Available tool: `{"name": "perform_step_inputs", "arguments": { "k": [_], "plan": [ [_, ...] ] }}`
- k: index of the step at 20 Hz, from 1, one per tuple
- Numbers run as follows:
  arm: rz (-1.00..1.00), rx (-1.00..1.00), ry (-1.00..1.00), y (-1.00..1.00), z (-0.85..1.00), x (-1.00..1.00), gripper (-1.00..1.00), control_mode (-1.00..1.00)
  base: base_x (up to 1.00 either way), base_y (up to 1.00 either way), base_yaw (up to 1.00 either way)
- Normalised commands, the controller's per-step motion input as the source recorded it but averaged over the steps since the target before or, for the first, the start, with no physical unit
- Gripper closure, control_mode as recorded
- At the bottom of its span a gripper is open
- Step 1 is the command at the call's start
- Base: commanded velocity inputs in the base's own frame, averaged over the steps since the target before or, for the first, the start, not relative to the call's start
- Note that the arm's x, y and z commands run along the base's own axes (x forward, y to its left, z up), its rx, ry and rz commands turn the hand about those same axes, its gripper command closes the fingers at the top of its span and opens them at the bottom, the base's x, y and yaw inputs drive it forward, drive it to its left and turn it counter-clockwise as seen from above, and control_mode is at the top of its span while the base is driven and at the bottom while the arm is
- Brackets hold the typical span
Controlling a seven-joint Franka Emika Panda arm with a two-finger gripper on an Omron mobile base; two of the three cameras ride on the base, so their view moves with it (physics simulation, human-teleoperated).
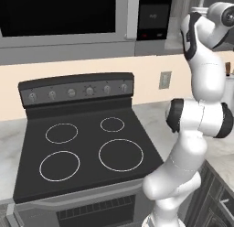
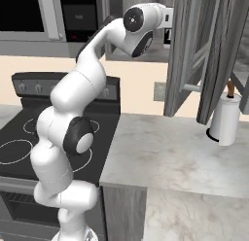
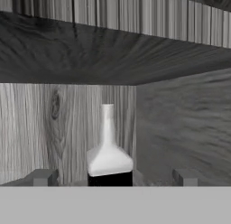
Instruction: There is a bowl on the dining counter. Grab a lemon wedge from the fridge and place it in the bowl. Then get the liquor bottle and glass cup from the cabinet and place them next to the bowl.
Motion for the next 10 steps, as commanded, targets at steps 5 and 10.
{"name": "perform_step_inputs", "arguments": {
  "k": [5, 10],
  "plan": [
    [0.0, 0.0, 0.0, -0.08, 0.0, 0.31, -1.0, -1.0, 0.0, 0.0, 0.0],
    [0.0, 0.0, 0.0, 0.0, 0.0, 0.29, -1.0, -1.0, 0.0, 0.0, 0.0]
  ]
}}
